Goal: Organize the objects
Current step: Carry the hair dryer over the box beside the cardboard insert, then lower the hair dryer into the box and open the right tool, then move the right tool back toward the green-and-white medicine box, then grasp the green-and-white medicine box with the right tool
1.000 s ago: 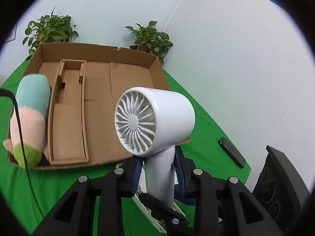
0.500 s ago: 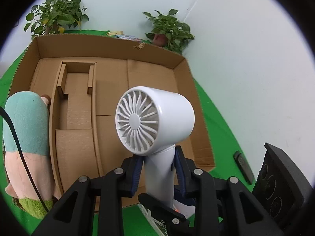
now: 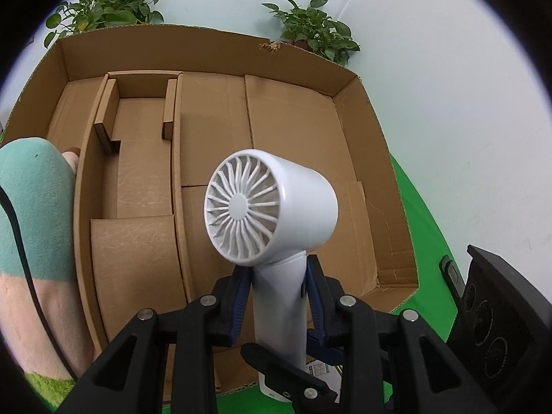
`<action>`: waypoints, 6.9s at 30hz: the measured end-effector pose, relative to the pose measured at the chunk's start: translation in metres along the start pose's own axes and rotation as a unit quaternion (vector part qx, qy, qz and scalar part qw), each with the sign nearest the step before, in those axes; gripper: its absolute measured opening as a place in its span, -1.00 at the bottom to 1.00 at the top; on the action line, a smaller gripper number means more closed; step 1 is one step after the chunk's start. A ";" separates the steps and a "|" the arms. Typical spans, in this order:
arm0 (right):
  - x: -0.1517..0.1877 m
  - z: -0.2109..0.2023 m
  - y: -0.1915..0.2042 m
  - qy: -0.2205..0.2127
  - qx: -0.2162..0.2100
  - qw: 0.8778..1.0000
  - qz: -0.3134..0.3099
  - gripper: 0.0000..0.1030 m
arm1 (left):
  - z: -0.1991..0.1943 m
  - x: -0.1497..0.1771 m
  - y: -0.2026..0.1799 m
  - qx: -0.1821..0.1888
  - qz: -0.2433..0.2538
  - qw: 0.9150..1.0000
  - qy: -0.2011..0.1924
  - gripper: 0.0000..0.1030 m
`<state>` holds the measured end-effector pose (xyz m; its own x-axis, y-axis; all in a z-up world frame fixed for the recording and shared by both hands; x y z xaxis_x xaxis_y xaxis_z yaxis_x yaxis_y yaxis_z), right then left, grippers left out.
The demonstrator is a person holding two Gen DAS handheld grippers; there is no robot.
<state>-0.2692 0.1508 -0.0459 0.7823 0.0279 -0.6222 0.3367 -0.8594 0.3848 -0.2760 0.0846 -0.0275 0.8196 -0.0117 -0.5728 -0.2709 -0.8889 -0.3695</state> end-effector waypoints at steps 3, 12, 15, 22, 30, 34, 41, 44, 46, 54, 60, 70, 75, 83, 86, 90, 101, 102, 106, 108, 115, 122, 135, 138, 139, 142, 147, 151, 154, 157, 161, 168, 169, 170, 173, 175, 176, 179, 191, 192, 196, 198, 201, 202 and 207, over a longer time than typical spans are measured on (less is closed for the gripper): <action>-0.001 0.002 -0.004 0.000 -0.005 1.000 0.008 -0.53 | 0.003 0.000 -0.002 -0.001 0.006 1.000 -0.001 -0.41; -0.002 0.018 -0.006 0.009 0.010 1.000 0.012 -0.57 | 0.014 -0.001 0.007 -0.021 0.008 1.000 0.004 -0.38; 0.000 0.028 -0.009 0.015 0.012 1.000 0.017 -0.58 | 0.022 0.002 0.010 -0.030 0.015 0.999 0.011 -0.37; 0.001 0.041 -0.013 0.018 0.025 0.999 0.026 -0.57 | 0.013 0.004 0.012 -0.031 0.030 0.999 0.019 -0.36; -0.004 0.047 -0.015 0.021 0.040 0.999 0.012 -0.57 | -0.025 0.014 0.030 -0.064 0.032 0.997 -0.032 -0.36; -0.007 0.055 -0.020 0.030 0.050 0.998 -0.009 -0.52 | -0.037 0.029 0.043 -0.081 0.028 0.995 -0.047 -0.36; -0.005 0.044 -0.017 0.012 0.041 0.999 -0.022 -0.42 | -0.039 0.048 0.044 -0.086 0.037 0.994 -0.047 -0.36; -0.002 0.045 -0.018 0.021 0.044 0.999 -0.014 -0.42 | -0.033 0.053 0.045 -0.088 0.036 0.995 -0.044 -0.36; 0.004 0.046 -0.020 0.031 0.046 0.998 -0.007 -0.46 | -0.031 0.058 0.046 -0.090 0.035 0.995 -0.040 -0.36; 0.006 0.055 -0.023 0.042 0.040 0.998 0.013 -0.46 | -0.028 0.069 0.049 -0.087 0.029 0.995 -0.041 -0.35; 0.004 0.065 -0.020 0.039 0.046 0.998 0.003 -0.45 | -0.028 0.071 0.052 -0.086 0.023 0.995 -0.044 -0.27; -0.006 0.041 -0.016 0.000 0.057 0.998 -0.008 -0.47 | -0.031 0.075 0.059 -0.085 0.019 0.995 -0.046 -0.27; 0.001 0.057 -0.016 0.019 0.058 0.998 -0.012 -0.76 | -0.032 0.075 0.061 -0.088 0.017 0.995 -0.050 -0.27; 0.003 0.056 -0.019 0.028 0.041 0.999 0.003 -0.76 | -0.034 0.076 0.060 -0.089 0.016 0.994 -0.056 -0.27; 0.004 0.049 -0.019 0.022 0.055 0.998 0.001 -0.73 | -0.034 0.074 0.058 -0.089 0.010 0.994 -0.062 -0.27; 0.001 0.014 -0.012 -0.033 0.102 0.994 -0.032 0.17 | -0.050 0.072 0.050 -0.089 0.014 0.991 -0.099 -0.25; 0.046 -0.071 -0.014 -0.150 0.188 0.970 -0.037 0.99 | -0.115 0.088 0.022 -0.182 0.031 0.953 -0.240 0.81; 0.052 -0.078 -0.015 -0.152 0.190 0.969 -0.044 0.99 | -0.115 0.091 0.021 -0.187 0.032 0.952 -0.239 0.81; 0.072 -0.098 -0.003 -0.168 0.196 0.963 -0.077 0.99 | -0.120 0.103 0.009 -0.200 0.059 0.947 -0.244 0.81; 0.088 -0.111 0.002 -0.175 0.190 0.963 -0.081 0.99 | -0.120 0.108 0.002 -0.208 0.070 0.943 -0.249 0.81; 0.121 -0.121 0.013 -0.174 0.180 0.963 -0.095 0.99 | -0.118 0.128 -0.016 -0.232 0.107 0.935 -0.245 0.81; 0.123 -0.136 0.001 -0.192 0.177 0.962 -0.083 0.86 | -0.122 0.131 -0.021 -0.236 0.092 0.937 -0.239 0.43; 0.131 -0.155 -0.016 -0.203 0.204 0.955 -0.071 0.93 | -0.119 0.139 -0.037 -0.221 0.091 0.943 -0.232 0.81; 0.130 -0.161 -0.019 -0.211 0.202 0.954 -0.067 0.99 | -0.120 0.139 -0.038 -0.221 0.089 0.944 -0.228 0.81; 0.131 -0.161 -0.020 -0.207 0.200 0.955 -0.067 0.99 | -0.120 0.139 -0.038 -0.224 0.089 0.944 -0.223 0.81; 0.133 -0.160 -0.022 -0.193 0.191 0.960 -0.068 0.99 | -0.121 0.139 -0.038 -0.222 0.089 0.947 -0.216 0.81; 0.143 -0.157 -0.019 -0.171 0.139 0.973 -0.074 0.99 | -0.140 0.138 -0.034 -0.228 0.082 0.943 -0.229 0.81; 0.161 -0.148 -0.011 -0.149 0.110 0.978 -0.099 0.99 | -0.177 0.136 -0.024 -0.268 0.073 0.927 -0.254 0.81; 0.174 -0.138 -0.008 -0.131 0.086 0.982 -0.106 0.99 | -0.191 0.133 -0.020 -0.326 0.073 0.909 -0.250 0.82; 0.182 -0.129 -0.008 -0.113 0.084 0.985 -0.100 0.99 | -0.174 0.136 -0.015 -0.310 0.064 0.921 -0.226 0.83; 0.189 -0.123 -0.008 -0.096 0.091 0.986 -0.100 0.99 | -0.107 0.151 -0.004 -0.220 0.032 0.966 -0.128 0.83; 0.193 -0.114 -0.025 -0.062 0.121 0.987 -0.088 0.99 | -0.031 0.179 -0.001 -0.115 -0.026 0.992 -0.034 0.83; 0.193 -0.113 -0.027 -0.059 0.123 0.987 -0.087 0.99 | -0.026 0.181 -0.002 -0.103 -0.031 0.994 -0.034 0.83; 0.193 -0.112 -0.028 -0.058 0.124 0.987 -0.088 0.99 | -0.025 0.180 -0.003 -0.096 -0.033 0.994 -0.033 0.83; 0.195 -0.109 -0.028 -0.056 0.125 0.986 -0.092 0.99 | -0.020 0.177 -0.010 -0.073 -0.029 0.996 -0.030 0.83; 0.195 -0.106 -0.028 -0.052 0.125 0.986 -0.094 0.95 | -0.016 0.176 -0.013 -0.068 -0.025 0.997 -0.026 0.83; 0.194 -0.105 -0.027 -0.050 0.125 0.986 -0.096 0.92 | -0.014 0.176 -0.015 -0.064 -0.024 0.997 -0.022 0.83; 0.193 -0.100 -0.028 -0.044 0.131 0.985 -0.103 0.74 | -0.011 0.178 -0.015 -0.051 -0.029 0.998 -0.014 0.83; 0.204 -0.094 -0.005 0.000 0.088 0.988 -0.125 0.51 | -0.013 0.184 -0.012 -0.008 -0.033 0.999 0.000 0.83; 0.206 -0.093 -0.002 0.001 0.090 0.987 -0.132 0.84 | -0.012 0.185 -0.011 -0.005 -0.034 0.999 0.003 0.83; 0.206 -0.093 0.004 -0.007 0.102 0.984 -0.143 0.99 | -0.010 0.185 -0.012 0.010 -0.037 0.999 0.005 0.82; 0.205 -0.091 0.002 0.000 0.108 0.985 -0.137 0.97 | -0.009 0.184 -0.013 0.025 -0.042 0.999 0.009 0.82; 0.205 -0.089 0.000 0.008 0.106 0.986 -0.128 0.73 | -0.007 0.182 -0.014 0.047 -0.051 0.998 0.013 0.81; 0.206 -0.088 0.000 0.009 0.109 0.986 -0.129 0.58 | -0.007 0.182 -0.015 0.054 -0.053 0.997 0.014 0.81; 0.209 -0.087 0.001 0.015 0.097 0.988 -0.119 0.27 | -0.005 0.184 -0.019 0.081 -0.058 0.995 0.019 0.81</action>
<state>-0.0595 0.2001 -0.1163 0.7093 0.2536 -0.6577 0.4088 -0.9081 0.0907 -0.1175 0.0967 -0.1219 0.8681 0.0660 -0.4919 -0.2486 -0.8000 -0.5460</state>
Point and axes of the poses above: each gripper's, at about its wrist camera, not at the fingertips, and z roughly the way its jaws point, y to its left, x to its underside, the point moved 4 cm from there along z, roughly the way its jaws point
